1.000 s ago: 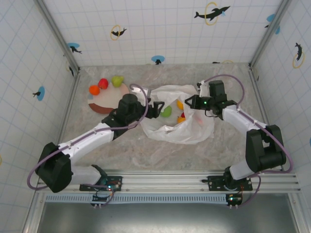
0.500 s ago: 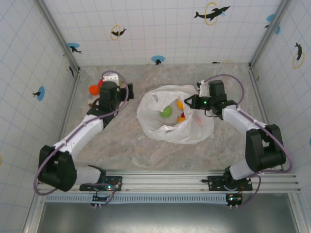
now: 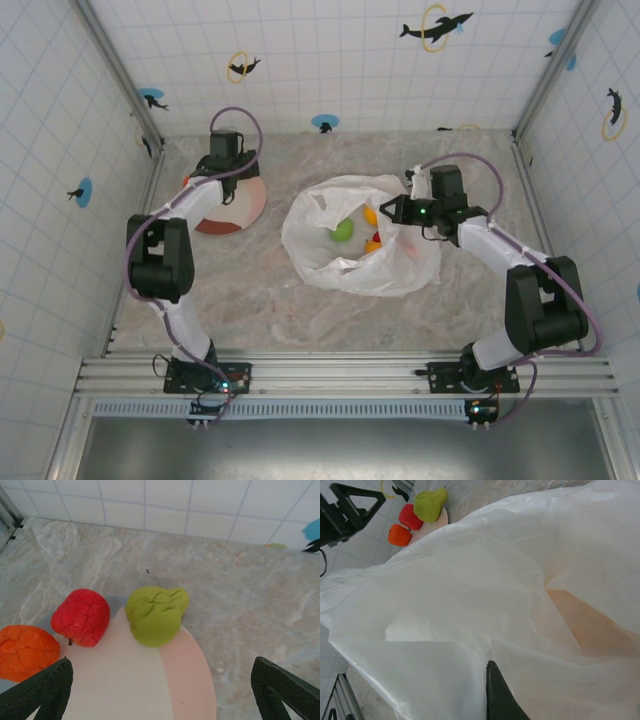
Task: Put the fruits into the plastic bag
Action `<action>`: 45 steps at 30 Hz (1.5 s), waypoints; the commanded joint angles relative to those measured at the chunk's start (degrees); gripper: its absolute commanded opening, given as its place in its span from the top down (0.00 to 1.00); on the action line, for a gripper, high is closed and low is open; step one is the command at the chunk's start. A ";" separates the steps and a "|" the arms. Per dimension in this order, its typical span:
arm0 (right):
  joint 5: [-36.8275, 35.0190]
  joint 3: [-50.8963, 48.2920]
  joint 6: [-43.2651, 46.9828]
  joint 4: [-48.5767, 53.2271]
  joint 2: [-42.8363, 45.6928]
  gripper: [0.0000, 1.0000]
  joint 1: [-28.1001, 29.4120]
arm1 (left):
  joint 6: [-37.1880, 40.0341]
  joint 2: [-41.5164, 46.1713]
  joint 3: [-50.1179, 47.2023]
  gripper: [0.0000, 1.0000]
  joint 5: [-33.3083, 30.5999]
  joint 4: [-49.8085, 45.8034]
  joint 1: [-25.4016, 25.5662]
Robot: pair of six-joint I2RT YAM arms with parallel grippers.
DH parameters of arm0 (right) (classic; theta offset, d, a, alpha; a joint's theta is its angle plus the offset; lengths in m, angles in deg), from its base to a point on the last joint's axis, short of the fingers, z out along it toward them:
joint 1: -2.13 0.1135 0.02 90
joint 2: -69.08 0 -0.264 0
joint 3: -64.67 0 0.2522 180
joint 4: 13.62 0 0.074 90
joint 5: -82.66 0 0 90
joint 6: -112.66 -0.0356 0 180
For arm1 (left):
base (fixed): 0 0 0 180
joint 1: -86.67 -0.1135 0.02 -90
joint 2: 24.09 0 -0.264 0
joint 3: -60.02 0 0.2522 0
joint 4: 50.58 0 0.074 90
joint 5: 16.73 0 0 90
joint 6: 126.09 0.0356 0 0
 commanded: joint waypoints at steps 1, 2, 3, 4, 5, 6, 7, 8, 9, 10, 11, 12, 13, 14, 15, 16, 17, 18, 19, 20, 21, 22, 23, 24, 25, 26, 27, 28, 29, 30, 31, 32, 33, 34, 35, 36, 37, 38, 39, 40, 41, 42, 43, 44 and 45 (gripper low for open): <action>-0.28 1.06 0.08 0.38 1.23 1.00 -0.28 | 4.30 -4.76 5.90 0.07 -1.72 -3.43 -1.24; -0.37 0.94 0.11 0.54 1.39 1.00 -0.21 | 4.78 -6.58 7.44 0.07 -1.89 -4.51 -1.44; -0.54 0.87 0.08 0.69 1.56 1.00 -0.19 | 5.23 -8.47 9.58 0.07 -1.94 -5.56 -1.63; -0.72 0.85 0.09 0.80 1.70 1.00 -0.25 | 5.77 -10.21 11.48 0.07 -1.92 -6.45 -1.88; -0.87 0.78 0.04 0.91 1.87 1.00 -0.23 | 6.23 -11.60 12.91 0.07 -1.71 -7.05 -1.94; -1.12 0.60 0.07 0.96 2.05 1.00 -0.22 | 6.84 -13.01 14.59 0.07 -1.19 -7.58 -2.07; -1.33 0.52 0.09 0.99 2.22 1.00 -0.27 | 7.44 -14.47 16.14 0.07 -1.10 -8.00 -2.07; -1.42 0.50 0.08 1.13 2.32 1.00 -0.24 | 7.84 -15.61 17.45 0.07 -1.15 -8.38 -2.03; -1.44 0.57 0.02 1.07 2.32 1.00 -0.24 | 8.38 -16.91 18.99 0.07 -1.17 -8.89 -2.06; -1.53 0.49 -0.07 1.26 2.41 1.00 -0.20 | 8.89 -18.30 20.83 0.07 -1.50 -9.54 -2.16; -1.53 0.50 -0.12 1.30 2.49 1.00 -0.23 | 9.04 -19.38 22.36 0.07 -1.65 -10.30 -2.22; -1.61 0.58 -0.07 1.35 2.58 1.00 -0.19 | 9.29 -20.79 24.23 0.07 -1.41 -11.12 -2.29; -1.75 0.62 -0.12 1.44 2.67 1.00 -0.19 | 9.43 -21.97 25.92 0.07 -0.97 -11.85 -2.24; -1.87 0.64 -0.08 1.60 2.76 1.00 -0.26 | 9.54 -22.86 27.16 0.07 -0.64 -12.17 -2.33; -2.04 0.59 0.01 1.74 2.85 1.00 -0.26 | 9.65 -23.84 28.31 0.06 -0.35 -12.53 -2.27; -2.12 0.62 -0.05 1.79 2.94 1.00 -0.24 | 9.82 -24.71 29.29 0.06 -0.38 -12.80 -2.31; -2.14 0.64 -0.02 1.97 3.01 1.00 -0.28 | 10.02 -24.84 30.13 0.06 -0.65 -13.06 -2.31; -2.19 0.61 0.01 2.06 3.10 1.00 -0.26 | 10.38 -27.43 30.99 0.06 -1.09 -13.39 -2.34; -2.23 0.67 0.04 2.17 3.11 1.00 -0.19 | 10.59 -28.22 31.72 0.06 -1.37 -13.69 -2.33; -2.32 0.68 0.17 2.36 3.20 1.00 -0.24 | 10.96 -28.88 32.53 0.05 -1.74 -14.10 -2.38; -2.41 0.71 0.26 2.47 3.30 1.00 -0.29 | 11.27 -29.53 33.26 0.05 -1.85 -14.40 -2.42; -2.49 0.84 0.36 2.59 3.29 1.00 -0.36 | 11.43 -29.89 33.55 0.05 -2.02 -14.56 -2.38; -2.50 0.82 0.32 2.68 3.29 1.00 -0.30 | 11.65 -30.29 33.62 0.04 -1.88 -14.49 -2.44; -2.50 0.84 0.36 2.67 3.29 1.00 -0.30 | 11.92 -30.70 33.72 0.04 -1.58 -14.36 -2.43; -2.50 0.84 0.36 2.61 3.24 1.00 -0.32 | 12.06 -30.97 33.81 0.04 -1.51 -14.40 -2.46; -2.50 0.84 0.34 2.51 3.20 1.00 -0.30 | 12.27 -31.36 33.98 0.04 -1.50 -14.47 -2.43; -2.47 0.70 0.33 2.50 3.11 1.00 -0.35 | 12.48 -31.64 34.09 0.04 -1.36 -14.57 -2.43; -2.42 0.69 0.20 2.51 3.07 1.00 -0.33 | 12.62 -31.86 34.03 0.04 -1.38 -14.56 -2.43; -2.41 0.60 0.24 2.52 3.03 1.00 -0.30 | 13.02 -32.18 34.04 0.04 -1.41 -14.66 -2.43; -2.41 0.61 0.18 2.44 3.00 1.00 -0.32 | 13.14 -32.39 34.03 0.04 -1.41 -14.83 -2.42; -2.41 0.52 0.13 2.50 2.94 1.00 -0.36 | 13.25 -32.57 34.03 0.04 -1.38 -14.93 -2.42; -2.41 0.52 0.04 2.43 2.96 1.00 -0.33 | 13.24 -32.68 34.03 0.05 -1.34 -15.16 -2.42; -2.41 0.51 0.10 2.31 2.94 1.00 -0.32 | 13.29 -32.78 34.08 0.06 -1.23 -15.35 -2.47; -2.41 0.49 -0.03 2.24 2.93 1.00 -0.30 | 13.29 -32.92 34.03 0.07 -1.14 -15.39 -2.49; -2.41 0.49 -0.02 2.15 2.94 1.00 -0.24 | 13.35 -32.94 34.04 0.09 -1.07 -15.54 -2.44; -2.41 0.49 -0.14 2.15 2.94 1.00 -0.28 | 13.34 -32.97 34.04 0.10 -0.98 -15.58 -2.42; -2.41 0.51 -0.13 2.11 2.94 1.00 -0.27 | 13.33 -33.02 34.08 0.12 -0.90 -15.53 -2.45; -2.39 0.57 -0.11 2.07 2.93 1.00 -0.23 | 13.33 -32.97 34.03 0.15 -0.67 -15.50 -2.42; -2.38 0.50 -0.11 2.11 2.94 1.00 -0.22 | 13.33 -32.93 34.03 0.17 -0.46 -15.54 -2.46; -2.36 0.55 -0.14 2.11 2.93 1.00 -0.20 | 13.34 -32.78 34.03 0.19 -0.29 -15.46 -2.47; -2.41 0.56 -0.11 2.12 2.94 1.00 -0.22 | 13.23 -32.69 34.03 0.20 -0.22 -15.51 -2.48; -2.41 0.57 -0.13 2.15 2.94 1.00 -0.24 | 13.18 -32.68 34.08 0.22 -0.22 -15.58 -2.47; -2.41 0.52 -0.11 2.15 2.89 1.00 -0.20 | 13.17 -32.49 34.03 0.24 -0.12 -15.61 -2.47; -2.41 0.55 -0.10 2.19 2.90 1.00 -0.19 | 13.08 -32.29 34.05 0.26 -0.10 -15.84 -2.46; -2.41 0.49 -0.10 2.16 2.85 1.00 -0.21 | 12.95 -32.07 34.03 0.27 -0.01 -16.01 -2.46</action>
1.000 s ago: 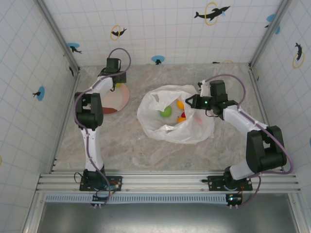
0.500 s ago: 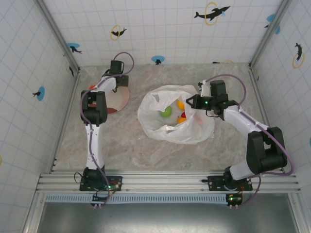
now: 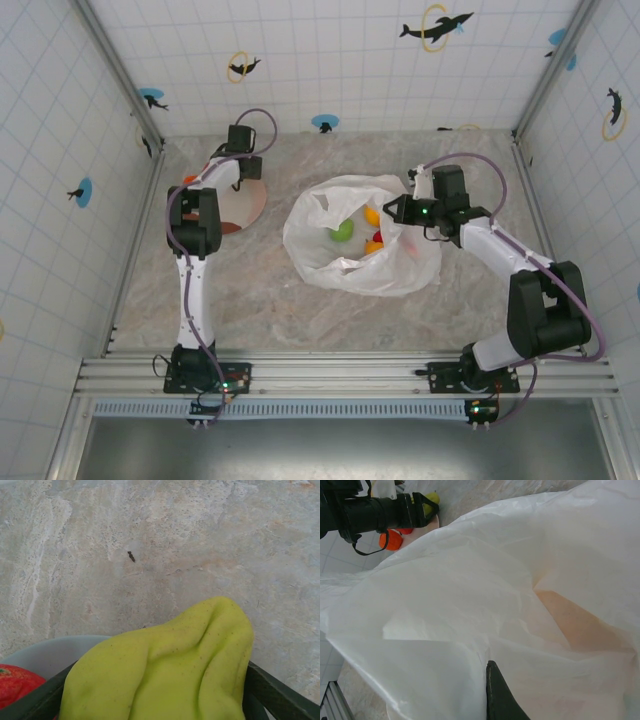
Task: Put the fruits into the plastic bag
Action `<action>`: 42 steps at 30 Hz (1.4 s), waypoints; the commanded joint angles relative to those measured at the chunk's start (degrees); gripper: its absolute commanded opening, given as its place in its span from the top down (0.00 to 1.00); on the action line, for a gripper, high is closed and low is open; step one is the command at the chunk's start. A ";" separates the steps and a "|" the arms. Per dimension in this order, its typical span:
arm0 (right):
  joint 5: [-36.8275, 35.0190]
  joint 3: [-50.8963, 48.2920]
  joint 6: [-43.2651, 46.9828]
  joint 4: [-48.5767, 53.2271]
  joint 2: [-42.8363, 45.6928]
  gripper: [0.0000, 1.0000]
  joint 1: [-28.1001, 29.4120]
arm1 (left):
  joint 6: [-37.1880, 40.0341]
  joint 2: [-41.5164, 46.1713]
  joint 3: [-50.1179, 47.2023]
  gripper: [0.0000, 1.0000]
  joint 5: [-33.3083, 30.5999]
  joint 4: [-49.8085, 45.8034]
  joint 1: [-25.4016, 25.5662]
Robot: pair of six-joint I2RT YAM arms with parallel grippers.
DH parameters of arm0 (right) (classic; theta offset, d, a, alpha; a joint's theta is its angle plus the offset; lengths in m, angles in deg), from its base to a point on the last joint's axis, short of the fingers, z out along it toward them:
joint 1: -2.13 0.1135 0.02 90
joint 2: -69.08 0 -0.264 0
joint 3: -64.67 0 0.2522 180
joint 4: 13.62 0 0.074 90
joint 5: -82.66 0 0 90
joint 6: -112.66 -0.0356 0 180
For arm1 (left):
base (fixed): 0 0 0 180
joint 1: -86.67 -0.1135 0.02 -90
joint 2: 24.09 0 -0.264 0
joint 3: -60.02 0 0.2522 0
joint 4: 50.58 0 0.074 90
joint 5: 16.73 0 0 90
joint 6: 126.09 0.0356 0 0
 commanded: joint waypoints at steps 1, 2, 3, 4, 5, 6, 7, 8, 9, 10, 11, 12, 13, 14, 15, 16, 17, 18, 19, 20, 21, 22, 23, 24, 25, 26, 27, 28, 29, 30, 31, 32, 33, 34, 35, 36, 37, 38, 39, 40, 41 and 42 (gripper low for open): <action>0.11 0.51 -0.12 0.17 1.23 1.00 -0.13 | 0.69 -0.17 1.60 0.29 0.54 -2.51 -0.58; 0.11 0.62 -0.18 0.23 1.23 1.00 -0.06 | 0.49 0.16 1.60 0.30 0.59 -2.66 -0.62; 0.19 0.58 -0.23 0.16 1.17 1.00 -0.05 | 0.30 0.55 1.60 0.31 0.68 -2.77 -0.60; 0.19 0.71 -0.17 0.11 1.14 1.00 -0.04 | 0.21 0.90 1.60 0.32 0.82 -2.83 -0.56; 0.28 0.78 -0.18 0.14 1.14 1.00 -0.08 | 0.04 1.28 1.62 0.33 0.76 -3.03 -0.56; 0.36 0.82 -0.21 0.24 1.10 1.00 -0.07 | -0.19 1.77 1.60 0.34 0.80 -3.20 -0.58; 0.37 0.78 -0.19 0.19 1.13 1.00 -0.07 | -0.36 2.35 1.55 0.34 0.83 -3.32 -0.56; 0.41 0.88 -0.20 0.20 1.13 1.00 -0.02 | -0.56 2.98 1.36 0.35 0.88 -3.39 -0.55; 0.37 0.87 -0.23 0.18 1.14 1.00 -0.03 | -0.87 3.68 1.16 0.36 0.81 -3.41 -0.61; 0.43 0.86 -0.16 0.18 1.17 1.00 0.01 | -1.17 4.42 0.88 0.37 0.87 -3.40 -0.44; 0.46 0.85 -0.20 0.22 1.23 1.00 0.03 | -1.69 5.19 0.47 0.38 0.88 -3.41 -0.47; 0.46 0.86 -0.17 0.18 1.23 1.00 -0.01 | -2.20 5.52 -0.07 0.39 0.94 -3.42 -0.45; 0.46 0.86 -0.18 0.17 1.23 1.00 0.02 | -2.83 8.40 -0.91 0.39 1.20 -3.12 -0.49; 0.54 0.92 -0.08 0.24 1.32 1.00 0.01 | -3.70 9.74 -2.13 0.40 1.59 -2.70 -0.47; 0.54 0.88 -0.08 0.21 1.31 1.00 0.00 | -4.48 11.34 -3.70 0.41 2.06 -1.94 -0.43; 0.59 0.86 -0.10 0.26 1.26 1.00 -0.05 | -5.08 12.76 -5.31 0.41 2.27 -1.12 -0.39; 0.63 0.97 -0.03 0.25 1.24 1.00 -0.04 | -5.69 14.58 -7.16 0.41 2.39 -0.22 -0.10; 0.63 1.01 -0.06 0.37 1.28 1.00 -0.04 | -6.19 16.10 -8.70 0.41 2.24 0.65 0.14; 0.71 1.09 0.10 0.42 1.23 1.00 -0.05 | -6.69 18.01 -10.61 0.41 1.97 1.50 0.44; 0.68 1.19 0.17 0.51 1.23 1.00 -0.04 | -7.13 20.00 -12.63 0.41 1.68 2.41 0.86; 0.72 1.19 0.19 0.42 1.23 1.00 -0.04 | -7.65 21.73 -14.21 0.41 1.60 3.16 1.32; 0.76 1.20 0.14 0.46 1.15 1.00 -0.04 | -8.11 23.95 -16.36 0.41 1.59 3.94 1.88; 0.87 1.23 0.17 0.42 1.14 1.00 -0.05 | -8.68 26.28 -18.56 0.41 1.65 4.96 2.49; 0.98 1.29 0.19 0.28 1.12 1.00 -0.04 | -9.16 28.35 -20.49 0.41 1.84 5.91 3.11; 1.01 1.22 0.12 0.17 1.14 1.00 -0.06 | -9.59 31.00 -22.92 0.41 2.02 7.03 3.95; 1.07 1.22 0.19 0.11 1.12 1.00 -0.04 | -10.26 33.78 -25.87 0.41 2.09 8.35 4.89; 1.07 1.19 0.16 0.16 1.13 1.00 -0.04 | -10.75 36.32 -28.60 0.42 1.97 9.79 5.94; 1.07 1.04 0.19 0.07 1.14 1.00 -0.03 | -11.17 39.55 -31.89 0.42 1.51 11.82 7.42; 1.07 0.80 0.18 -0.28 1.14 1.00 -0.04 | -11.56 42.87 -35.58 0.42 0.73 13.80 9.06; 1.03 0.51 0.23 -0.54 1.15 1.00 -0.04 | -11.81 45.65 -38.62 0.43 0.45 15.36 10.47; 1.01 0.33 0.27 -0.62 1.07 1.00 -0.08 | -12.38 48.66 -41.64 0.43 0.36 16.91 12.26; 1.07 0.28 0.33 -0.63 0.89 1.00 -0.17 | -13.25 51.50 -44.28 0.43 0.90 17.92 14.13; 1.15 0.29 0.31 -0.64 0.72 1.00 -0.27 | -13.78 53.54 -46.18 0.43 2.13 18.32 15.67; 1.24 0.37 0.30 -0.79 0.54 1.00 -0.21 | -14.76 56.22 -48.55 0.43 3.34 19.09 18.25; 1.42 0.37 0.33 -1.01 0.45 1.00 -0.27 | -15.42 58.70 -50.82 0.44 4.80 19.86 20.26; 1.51 0.30 0.32 -1.24 0.44 1.00 -0.23 | -16.34 60.77 -52.90 0.45 5.70 20.54 22.02; 1.60 0.29 0.22 -1.55 0.37 1.00 -0.27 | -17.55 63.27 -55.69 0.46 6.12 22.39 24.25; 1.60 0.29 0.19 -1.72 0.35 1.00 -0.25 | -18.16 65.61 -59.34 0.46 7.45 24.82 26.45; 1.60 0.25 0.18 -1.91 0.31 1.00 -0.27 | -19.13 67.24 -62.15 0.46 9.43 27.08 28.36; 1.59 0.14 0.25 -2.05 0.20 1.00 -0.25 | -20.69 68.68 -64.77 0.46 11.30 29.14 30.49; 1.51 0.14 0.26 -2.13 0.05 1.00 -0.29 | -20.96 69.35 -66.35 0.46 12.65 30.16 32.40; 1.47 0.14 0.20 -2.15 -0.12 1.00 -0.32 | -20.66 69.38 -67.39 0.45 14.06 30.56 33.91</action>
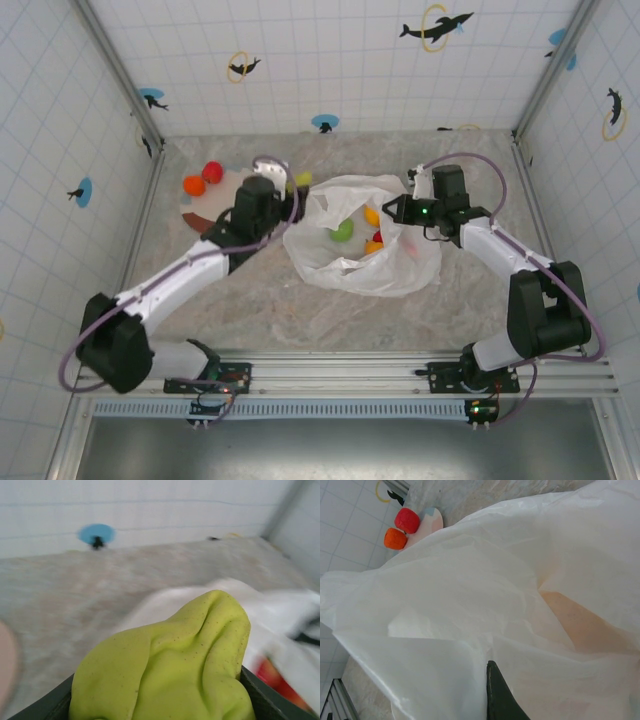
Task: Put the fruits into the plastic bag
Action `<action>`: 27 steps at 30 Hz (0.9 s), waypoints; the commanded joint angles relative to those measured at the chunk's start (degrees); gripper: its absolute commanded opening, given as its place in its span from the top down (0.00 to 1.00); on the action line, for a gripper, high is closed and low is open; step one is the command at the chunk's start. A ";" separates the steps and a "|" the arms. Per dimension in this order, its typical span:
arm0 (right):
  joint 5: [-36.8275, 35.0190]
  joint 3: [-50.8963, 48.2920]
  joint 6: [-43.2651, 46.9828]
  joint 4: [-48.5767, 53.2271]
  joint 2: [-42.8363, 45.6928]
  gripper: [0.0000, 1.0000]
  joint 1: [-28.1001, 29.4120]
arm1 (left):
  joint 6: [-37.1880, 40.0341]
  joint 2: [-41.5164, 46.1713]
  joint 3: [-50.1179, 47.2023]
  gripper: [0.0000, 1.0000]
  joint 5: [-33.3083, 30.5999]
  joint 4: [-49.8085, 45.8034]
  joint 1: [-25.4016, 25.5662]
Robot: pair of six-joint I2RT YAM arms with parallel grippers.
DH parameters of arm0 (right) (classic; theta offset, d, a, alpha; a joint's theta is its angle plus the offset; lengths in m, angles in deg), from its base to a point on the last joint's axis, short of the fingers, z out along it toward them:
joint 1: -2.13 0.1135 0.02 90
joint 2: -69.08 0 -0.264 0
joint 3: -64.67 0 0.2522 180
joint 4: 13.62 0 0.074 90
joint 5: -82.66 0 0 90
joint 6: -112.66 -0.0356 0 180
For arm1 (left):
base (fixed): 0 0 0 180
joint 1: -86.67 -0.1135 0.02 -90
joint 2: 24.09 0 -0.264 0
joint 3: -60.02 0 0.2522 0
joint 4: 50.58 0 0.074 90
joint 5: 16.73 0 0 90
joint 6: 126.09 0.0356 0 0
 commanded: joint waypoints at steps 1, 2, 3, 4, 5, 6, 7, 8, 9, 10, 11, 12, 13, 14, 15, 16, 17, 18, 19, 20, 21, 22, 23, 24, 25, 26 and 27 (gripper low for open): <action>0.64 0.14 0.35 -1.59 -0.36 1.00 -0.30 | -2.54 0.00 -4.05 0.44 5.98 5.90 4.53; 0.64 0.12 0.32 -1.63 -0.49 1.00 -0.30 | -1.77 -0.86 -4.12 0.44 5.21 4.97 6.04; 0.72 0.04 0.30 -1.81 -0.59 1.00 -0.31 | 0.36 -1.84 -4.03 0.44 4.88 4.35 7.06; 0.70 -0.16 0.19 -1.97 -0.59 1.00 -0.27 | 1.50 -3.24 -3.87 0.44 4.86 3.60 7.97; 0.80 -0.29 0.06 -2.13 -0.59 1.00 -0.26 | 2.26 -4.63 -3.53 0.44 4.98 2.86 8.63; 0.79 -0.30 0.07 -2.07 -0.59 1.00 -0.28 | 2.84 -5.88 -3.34 0.44 5.35 2.45 8.88; 0.73 -0.31 0.03 -2.02 -0.44 1.00 -0.21 | 3.49 -7.58 -2.87 0.45 5.63 1.77 9.28; 0.57 -0.30 0.08 -1.88 -0.29 1.00 -0.21 | 3.96 -9.15 -2.31 0.45 5.19 0.95 9.45; 0.47 -0.33 0.10 -1.59 -0.09 1.00 -0.13 | 4.24 -10.41 -1.78 0.45 4.80 0.23 9.49; 0.37 -0.47 0.28 -1.41 0.13 1.00 -0.20 | 4.56 -11.79 -1.12 0.45 5.02 -0.56 9.64; 0.14 -0.51 0.49 -1.23 0.35 1.00 -0.16 | 4.83 -12.94 -0.48 0.45 5.57 -1.06 9.88; -0.09 -0.56 0.64 -0.91 0.54 1.00 -0.28 | 5.22 -13.65 -0.17 0.45 6.45 -1.10 10.26; -0.15 -0.56 0.89 -0.61 0.70 1.00 -0.21 | 5.67 -14.42 -0.10 0.45 7.74 -0.78 10.83; -0.24 -0.51 1.05 -0.31 0.79 1.00 -0.29 | 6.14 -15.25 0.00 0.45 8.94 -0.60 11.45; -0.30 -0.54 1.18 -0.06 0.86 1.00 -0.29 | 6.41 -15.90 0.09 0.45 9.72 -0.38 12.05; -0.32 -0.56 1.24 -0.17 0.90 1.00 -0.22 | 6.69 -16.61 0.09 0.45 10.72 0.10 12.69; -0.18 -0.63 1.28 -0.29 0.77 1.00 -0.27 | 6.79 -17.33 0.01 0.45 11.57 0.91 13.31; -0.08 -0.66 1.22 -0.37 0.73 1.00 -0.14 | 6.79 -17.99 0.05 0.44 12.31 1.43 13.74; 0.02 -0.57 1.14 -0.47 0.57 1.00 0.09 | 6.71 -18.62 0.20 0.44 13.24 2.10 14.19; 0.02 -0.57 1.14 -0.65 0.47 1.00 0.36 | 6.48 -19.48 0.38 0.43 13.70 2.82 14.45; -0.10 -0.61 1.21 -0.81 0.39 1.00 0.68 | 6.07 -20.07 0.63 0.43 13.72 3.44 14.59; -0.15 -0.57 1.32 -0.94 0.37 1.00 1.03 | 5.77 -20.93 1.06 0.43 13.73 3.84 14.57; -0.24 -0.59 1.43 -1.00 0.29 1.00 1.40 | 5.35 -21.76 1.63 0.42 13.04 4.15 14.60; -0.32 -0.70 1.57 -1.00 0.29 1.00 1.69 | 5.06 -22.64 2.27 0.42 11.82 4.11 14.56; -0.33 -0.83 1.76 -1.00 0.29 1.00 1.98 | 4.65 -23.74 3.22 0.41 9.87 3.75 14.57; -0.33 -1.08 2.02 -0.84 0.42 1.00 2.21 | 3.99 -24.51 4.09 0.41 7.32 3.49 14.60; -0.40 -1.35 2.44 -0.72 0.57 1.00 2.44 | 3.35 -25.10 4.67 0.41 5.53 3.47 14.59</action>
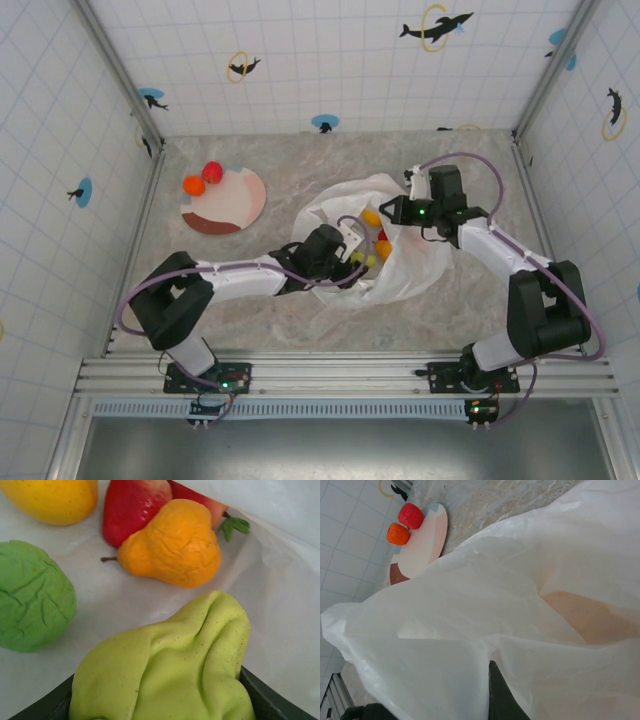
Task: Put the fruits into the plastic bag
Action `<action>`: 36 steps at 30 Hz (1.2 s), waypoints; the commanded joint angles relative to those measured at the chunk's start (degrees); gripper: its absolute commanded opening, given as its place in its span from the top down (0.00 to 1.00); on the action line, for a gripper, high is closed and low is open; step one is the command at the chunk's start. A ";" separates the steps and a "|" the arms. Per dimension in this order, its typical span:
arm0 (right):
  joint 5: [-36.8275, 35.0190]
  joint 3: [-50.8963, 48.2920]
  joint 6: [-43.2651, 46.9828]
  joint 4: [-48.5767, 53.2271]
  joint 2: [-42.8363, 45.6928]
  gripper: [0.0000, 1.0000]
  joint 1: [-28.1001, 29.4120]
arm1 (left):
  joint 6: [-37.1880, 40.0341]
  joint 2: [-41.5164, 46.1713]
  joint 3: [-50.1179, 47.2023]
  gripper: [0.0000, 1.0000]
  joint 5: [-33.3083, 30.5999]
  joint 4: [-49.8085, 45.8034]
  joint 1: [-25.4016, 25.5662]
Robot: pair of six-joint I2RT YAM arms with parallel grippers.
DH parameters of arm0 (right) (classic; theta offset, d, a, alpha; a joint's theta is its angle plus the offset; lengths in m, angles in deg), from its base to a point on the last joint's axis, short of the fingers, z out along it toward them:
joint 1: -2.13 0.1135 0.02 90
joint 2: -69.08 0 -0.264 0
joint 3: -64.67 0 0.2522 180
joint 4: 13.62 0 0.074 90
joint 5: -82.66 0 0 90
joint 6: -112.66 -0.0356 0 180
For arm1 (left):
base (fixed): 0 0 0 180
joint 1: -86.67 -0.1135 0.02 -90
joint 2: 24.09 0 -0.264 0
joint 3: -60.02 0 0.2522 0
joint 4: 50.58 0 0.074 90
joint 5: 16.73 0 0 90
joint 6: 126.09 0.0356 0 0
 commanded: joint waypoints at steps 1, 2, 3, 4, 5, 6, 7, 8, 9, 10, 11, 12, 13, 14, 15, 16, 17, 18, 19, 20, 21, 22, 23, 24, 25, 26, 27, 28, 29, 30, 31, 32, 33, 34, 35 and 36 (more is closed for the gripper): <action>-0.39 -1.59 2.09 -0.21 0.88 1.00 0.98 | -1.91 -2.00 3.57 0.41 -5.81 1.66 -0.05; -0.55 -1.85 2.66 0.19 1.11 1.00 1.25 | -2.27 -2.16 3.70 0.41 -6.83 2.24 -0.10; -0.65 -2.07 3.21 0.59 1.32 1.00 1.36 | -2.35 -2.21 3.74 0.41 -7.54 2.91 -0.07; -0.74 -2.22 3.80 1.07 1.49 1.00 1.50 | -2.42 -2.18 3.74 0.41 -8.27 3.72 -0.05; -0.83 -2.40 4.24 1.38 1.65 1.00 1.64 | -2.55 -2.33 3.71 0.41 -9.34 4.31 -0.10; -0.84 -2.54 4.46 1.60 1.76 1.00 1.67 | -2.61 -2.51 3.93 0.41 -10.38 4.60 -0.04; -0.84 -2.55 4.64 1.82 1.87 1.00 1.86 | -2.66 -2.94 4.14 0.40 -11.62 4.90 -0.10; -0.81 -2.58 4.73 1.95 1.87 1.00 1.98 | -2.60 -3.36 4.59 0.40 -12.97 4.90 -0.09; -0.75 -2.57 4.66 1.88 1.87 1.00 2.02 | -2.36 -3.88 4.95 0.40 -13.77 4.95 -0.06; -0.75 -2.43 4.60 1.78 1.87 1.00 2.23 | -2.04 -4.49 5.02 0.40 -14.48 4.89 -0.07; -0.79 -2.04 4.54 1.81 1.70 1.00 2.22 | -1.85 -5.19 5.02 0.39 -15.31 4.88 -0.08; -0.88 -1.69 4.33 1.87 1.57 1.00 2.22 | -1.60 -5.72 4.98 0.39 -15.82 4.98 -0.04; -1.13 -1.20 4.13 1.91 1.43 1.00 2.26 | -1.35 -6.40 5.02 0.38 -16.32 5.24 -0.08; -1.63 -0.73 3.70 1.87 1.30 1.00 2.21 | -1.19 -7.10 5.02 0.37 -16.61 5.24 -0.03; -2.01 -0.28 3.44 1.87 1.19 1.00 2.20 | -1.05 -7.70 5.02 0.37 -16.84 5.39 -0.05; -2.15 0.16 2.97 1.68 1.08 1.00 2.19 | -1.09 -8.44 5.02 0.36 -16.84 5.50 -0.06; -2.24 0.41 2.51 1.37 1.01 1.00 2.24 | -1.03 -9.15 5.99 0.36 -16.48 5.38 -0.03; -2.24 0.59 2.02 0.85 0.88 1.00 2.19 | -1.18 -9.60 7.02 0.36 -15.86 5.45 -0.08; -2.24 0.75 1.35 0.11 0.81 1.00 2.26 | -1.32 -10.08 7.32 0.36 -15.02 5.87 -0.03; -2.08 0.75 0.90 -0.36 0.66 1.00 2.27 | -1.53 -10.39 7.52 0.36 -14.31 6.10 -0.04; -1.90 0.75 0.51 -0.81 0.51 1.00 2.28 | -1.73 -10.85 7.81 0.35 -13.71 6.54 -0.11; -1.81 0.72 0.29 -0.99 0.38 1.00 2.28 | -2.06 -11.25 8.09 0.35 -13.36 6.91 -0.06; -1.80 0.75 0.21 -0.94 0.19 1.00 2.35 | -2.26 -11.61 8.30 0.34 -13.23 7.12 -0.05; -1.80 0.69 0.11 -0.98 0.11 1.00 2.34 | -2.34 -12.02 8.61 0.33 -13.12 7.31 -0.05; -1.80 0.62 0.12 -0.87 0.02 1.00 2.32 | -2.56 -12.35 9.00 0.33 -13.03 7.22 -0.08; -1.80 0.51 0.10 -0.86 -0.06 1.00 2.28 | -2.69 -12.55 9.20 0.32 -12.93 7.32 -0.05; -1.80 0.31 0.14 -0.88 -0.07 1.00 2.32 | -2.86 -12.62 9.33 0.31 -12.79 7.40 -0.03; -1.89 0.20 0.22 -0.84 -0.04 1.00 2.34 | -3.01 -12.66 9.33 0.30 -12.62 7.68 -0.08; -1.89 0.07 0.21 -0.84 -0.06 1.00 2.33 | -3.12 -12.59 9.33 0.28 -12.50 7.79 -0.06; -1.93 -0.17 0.30 -0.85 0.02 1.00 2.24 | -3.22 -12.41 9.34 0.27 -12.46 7.80 -0.04; -1.98 -0.29 0.36 -0.80 0.11 1.00 2.20 | -3.33 -12.18 9.25 0.25 -12.50 7.93 -0.09; -1.98 -0.46 0.42 -0.81 0.15 1.00 2.26 | -3.35 -11.99 9.22 0.24 -12.50 8.03 -0.04; -1.98 -0.60 0.39 -0.85 0.20 1.00 2.24 | -3.45 -11.60 9.00 0.22 -12.50 7.90 -0.08; -1.98 -0.65 0.42 -0.77 0.28 1.00 2.25 | -3.50 -11.12 8.81 0.21 -12.46 7.93 -0.04; -1.98 -0.75 0.47 -0.83 0.29 1.00 2.21 | -3.58 -10.72 8.51 0.20 -12.37 7.95 -0.03; -1.98 -0.87 0.46 -0.83 0.27 1.00 2.27 | -3.75 -10.14 8.21 0.19 -12.33 7.95 -0.04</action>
